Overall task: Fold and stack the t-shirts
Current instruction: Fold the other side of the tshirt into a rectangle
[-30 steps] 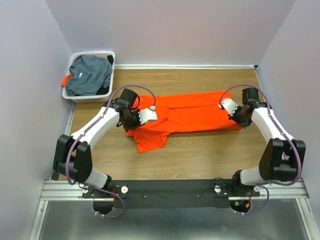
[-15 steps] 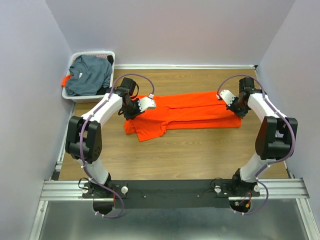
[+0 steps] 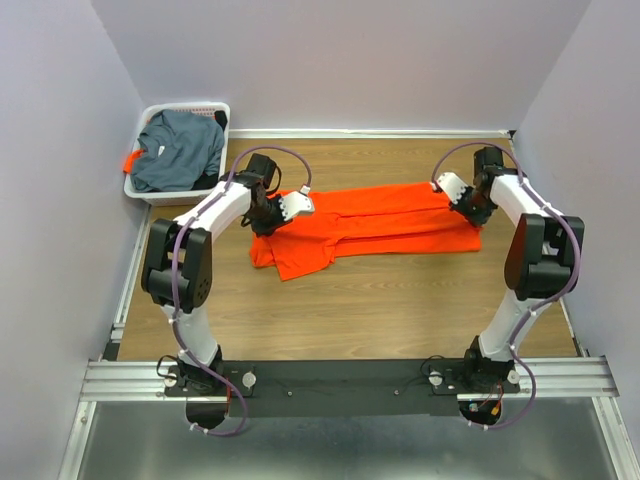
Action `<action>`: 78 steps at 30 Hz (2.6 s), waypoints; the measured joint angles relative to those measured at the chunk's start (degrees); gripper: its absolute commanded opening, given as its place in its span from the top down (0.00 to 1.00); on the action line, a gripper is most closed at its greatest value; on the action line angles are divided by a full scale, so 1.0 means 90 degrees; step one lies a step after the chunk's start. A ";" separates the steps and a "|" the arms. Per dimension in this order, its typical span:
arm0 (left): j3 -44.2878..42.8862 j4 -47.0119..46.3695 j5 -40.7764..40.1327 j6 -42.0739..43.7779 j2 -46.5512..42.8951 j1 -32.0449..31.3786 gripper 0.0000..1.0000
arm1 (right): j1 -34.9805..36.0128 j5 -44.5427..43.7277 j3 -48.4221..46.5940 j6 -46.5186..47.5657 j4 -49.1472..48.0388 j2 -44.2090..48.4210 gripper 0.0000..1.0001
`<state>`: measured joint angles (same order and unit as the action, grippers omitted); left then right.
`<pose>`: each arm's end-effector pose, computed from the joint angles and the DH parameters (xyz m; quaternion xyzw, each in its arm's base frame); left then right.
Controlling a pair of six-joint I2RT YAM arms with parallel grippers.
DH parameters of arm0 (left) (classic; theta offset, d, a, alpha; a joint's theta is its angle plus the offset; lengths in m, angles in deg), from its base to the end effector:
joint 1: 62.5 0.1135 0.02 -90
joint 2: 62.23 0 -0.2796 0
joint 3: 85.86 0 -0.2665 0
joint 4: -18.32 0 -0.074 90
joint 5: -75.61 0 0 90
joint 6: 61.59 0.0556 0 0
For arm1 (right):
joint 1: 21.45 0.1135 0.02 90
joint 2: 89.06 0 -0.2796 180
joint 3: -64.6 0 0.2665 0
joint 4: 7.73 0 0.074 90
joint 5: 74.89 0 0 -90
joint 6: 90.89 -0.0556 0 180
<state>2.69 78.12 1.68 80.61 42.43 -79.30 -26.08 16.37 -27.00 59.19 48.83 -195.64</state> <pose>0.3665 -0.1267 0.2012 0.5717 0.7954 -0.0872 0.1814 0.3971 -0.0309 0.1897 -0.4607 0.8729 -0.0767 0.1413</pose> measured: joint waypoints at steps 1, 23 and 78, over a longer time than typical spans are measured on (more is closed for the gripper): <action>0.0000 -0.0041 0.0000 -0.0005 0.0029 0.0010 0.93 | 0.0000 -0.0002 -0.0015 -0.0007 0.0002 -0.0041 0.93; 0.0988 -0.0032 0.1258 -0.0877 -0.1163 0.1299 0.51 | -0.0979 0.0724 -0.0318 -0.1564 0.0726 0.0342 0.42; 0.1807 0.0170 0.0775 -0.0627 -0.2409 0.0712 0.60 | -0.1209 0.1056 0.0189 -0.2164 0.1457 0.0719 0.60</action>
<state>18.95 79.65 8.65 74.98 20.75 -72.89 -36.96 25.88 -25.29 39.71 61.95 -189.17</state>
